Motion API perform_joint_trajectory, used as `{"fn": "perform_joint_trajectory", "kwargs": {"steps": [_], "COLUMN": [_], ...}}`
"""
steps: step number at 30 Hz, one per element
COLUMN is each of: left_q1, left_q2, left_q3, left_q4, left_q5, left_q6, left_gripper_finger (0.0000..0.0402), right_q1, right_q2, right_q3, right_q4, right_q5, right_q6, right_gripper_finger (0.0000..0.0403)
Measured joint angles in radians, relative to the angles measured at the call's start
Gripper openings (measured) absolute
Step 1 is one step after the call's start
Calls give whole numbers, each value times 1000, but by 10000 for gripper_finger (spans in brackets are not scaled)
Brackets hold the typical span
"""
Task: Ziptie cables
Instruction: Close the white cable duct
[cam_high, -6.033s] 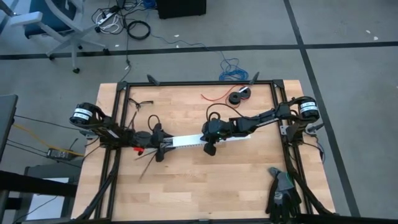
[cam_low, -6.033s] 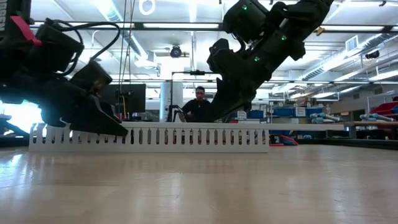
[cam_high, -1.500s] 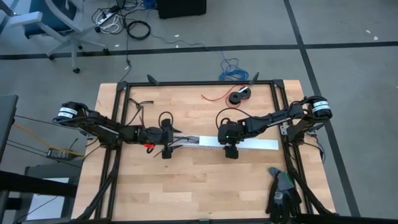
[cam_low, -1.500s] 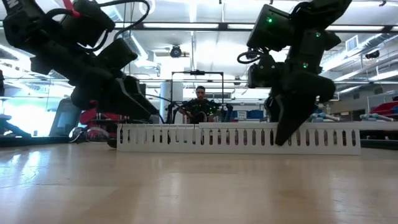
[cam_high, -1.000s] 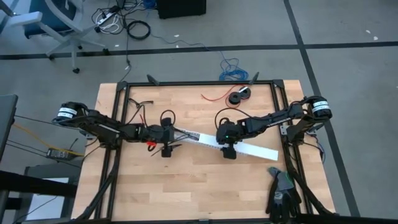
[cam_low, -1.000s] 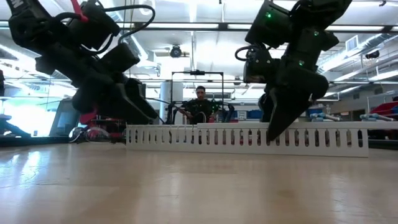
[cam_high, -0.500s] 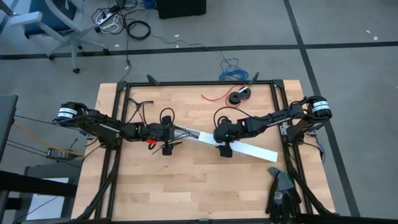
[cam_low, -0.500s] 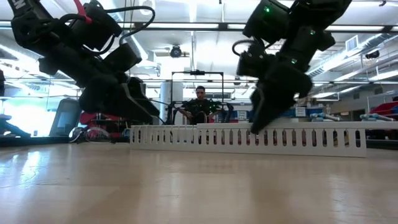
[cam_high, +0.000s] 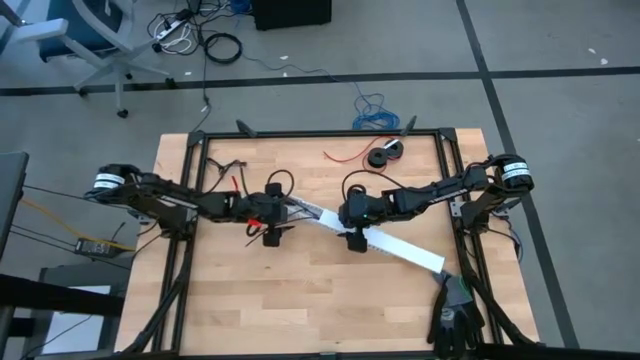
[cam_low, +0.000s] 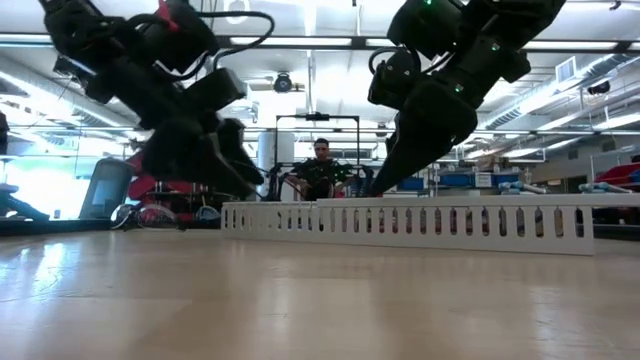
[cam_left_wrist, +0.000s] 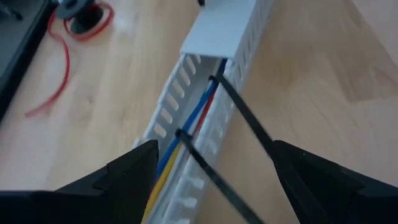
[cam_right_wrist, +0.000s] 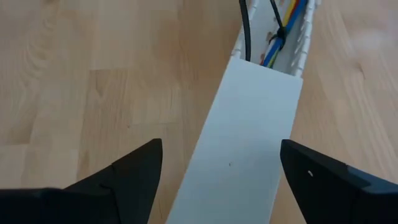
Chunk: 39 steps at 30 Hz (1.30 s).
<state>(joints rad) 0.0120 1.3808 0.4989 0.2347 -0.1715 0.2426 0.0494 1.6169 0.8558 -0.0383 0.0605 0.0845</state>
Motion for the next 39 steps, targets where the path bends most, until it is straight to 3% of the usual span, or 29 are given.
{"fn": "perform_joint_trajectory", "kwargs": {"steps": [15,21,24,33,39], "left_q1": [75,120,145,165,156], "left_q2": [238,316,343,362,361], "left_q3": [209,282,302,304,305], "left_q4": [-50,-78,-93,-57,-79], "left_q5": [40,55,123,174,188], "left_q6": [250,255,256,280,181], "left_gripper_finger": [325,318,308,292,291], "right_q1": [2,4,11,22,22], "right_q2": [0,0,0,0,-2], "right_q3": [0,0,0,0,1], "right_q4": [-12,-17,-16,-16,-40], "right_q5": [-1,-1,-1,-1,0], "right_q6": [55,82,81,89,97], "right_gripper_finger": [309,309,309,309,309]}}
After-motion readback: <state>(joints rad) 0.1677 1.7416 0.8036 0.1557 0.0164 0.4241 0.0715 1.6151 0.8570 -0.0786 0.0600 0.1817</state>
